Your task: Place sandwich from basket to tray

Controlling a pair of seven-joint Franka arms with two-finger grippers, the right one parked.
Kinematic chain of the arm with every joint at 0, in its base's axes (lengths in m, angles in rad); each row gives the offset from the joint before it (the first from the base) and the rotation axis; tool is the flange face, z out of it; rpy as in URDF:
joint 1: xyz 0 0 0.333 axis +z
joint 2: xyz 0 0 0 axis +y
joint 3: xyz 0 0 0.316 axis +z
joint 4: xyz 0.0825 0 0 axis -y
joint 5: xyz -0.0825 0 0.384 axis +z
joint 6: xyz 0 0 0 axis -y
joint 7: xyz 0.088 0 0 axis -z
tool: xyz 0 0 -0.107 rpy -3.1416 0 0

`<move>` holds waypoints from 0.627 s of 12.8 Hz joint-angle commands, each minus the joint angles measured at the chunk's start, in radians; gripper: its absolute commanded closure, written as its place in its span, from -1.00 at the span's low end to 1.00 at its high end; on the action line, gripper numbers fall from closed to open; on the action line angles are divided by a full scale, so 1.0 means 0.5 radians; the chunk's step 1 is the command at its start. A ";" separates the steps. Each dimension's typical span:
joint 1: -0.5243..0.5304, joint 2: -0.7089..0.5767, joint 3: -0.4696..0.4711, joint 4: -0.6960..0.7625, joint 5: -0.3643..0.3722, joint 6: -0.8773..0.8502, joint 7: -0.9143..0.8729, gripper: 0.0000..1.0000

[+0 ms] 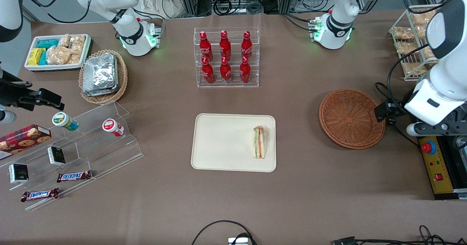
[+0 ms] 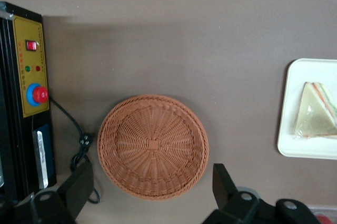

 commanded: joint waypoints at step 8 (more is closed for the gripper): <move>0.159 -0.340 -0.083 -0.094 -0.112 -0.231 0.165 -1.00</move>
